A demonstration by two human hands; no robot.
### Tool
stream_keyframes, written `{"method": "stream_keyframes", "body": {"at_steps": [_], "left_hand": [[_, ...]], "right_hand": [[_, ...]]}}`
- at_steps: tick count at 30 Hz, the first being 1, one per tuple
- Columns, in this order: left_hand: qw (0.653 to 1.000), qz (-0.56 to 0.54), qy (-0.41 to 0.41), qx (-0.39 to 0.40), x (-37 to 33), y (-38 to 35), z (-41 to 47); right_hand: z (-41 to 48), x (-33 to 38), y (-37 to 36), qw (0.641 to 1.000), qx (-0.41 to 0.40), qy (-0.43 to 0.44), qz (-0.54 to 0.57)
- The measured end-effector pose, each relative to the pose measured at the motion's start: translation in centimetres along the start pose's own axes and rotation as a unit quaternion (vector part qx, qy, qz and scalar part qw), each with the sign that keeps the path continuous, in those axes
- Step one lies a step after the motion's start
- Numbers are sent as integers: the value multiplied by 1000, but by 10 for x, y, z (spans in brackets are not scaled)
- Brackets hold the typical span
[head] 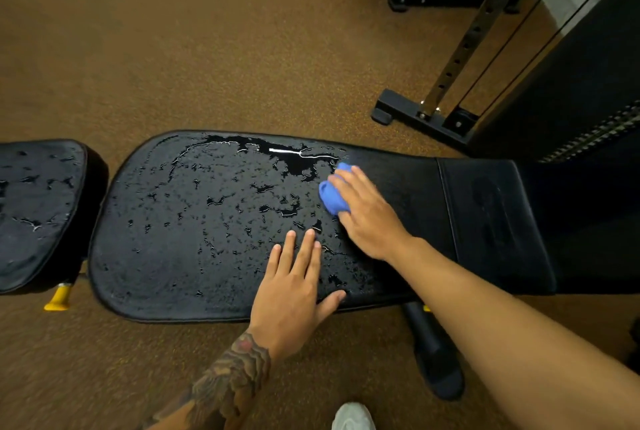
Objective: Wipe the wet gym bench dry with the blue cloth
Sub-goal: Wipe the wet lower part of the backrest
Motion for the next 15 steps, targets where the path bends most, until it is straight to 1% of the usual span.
{"method": "stream_keyframes", "body": {"at_steps": [2, 3, 4, 5, 7, 10, 12, 15], "left_hand": [[1000, -1, -1, 1, 0, 0, 0], [1000, -1, -2, 1, 0, 1, 0], [1000, -1, -2, 1, 0, 1, 0], [1000, -1, -3, 2, 0, 1, 0], [1000, 2, -2, 5, 0, 1, 0], [1000, 5, -1, 3, -1, 2, 0], [1000, 7, 0, -2, -1, 2, 0], [1000, 5, -1, -12, -1, 1, 0]], "right_hand": [[-34, 7, 3, 996, 46, 75, 1], [-48, 4, 8, 993, 56, 103, -3], [-54, -5, 14, 992, 54, 110, -1], [-54, -16, 19, 994, 41, 97, 2], [-38, -37, 27, 999, 11, 34, 3], [11, -41, 25, 999, -23, -42, -2], [39, -21, 13, 999, -18, -47, 3], [42, 16, -8, 1000, 9, 11, 10]]}}
Point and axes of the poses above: each hand's wrist, its own z-axis towards the middle knuckle, its own y-axis out of the back of the hand, x = y × z, the point moved 5 cm from there along z, towards the middle knuckle, and after that the axes turned 3 degrees about -x, right-handed, at the moved point
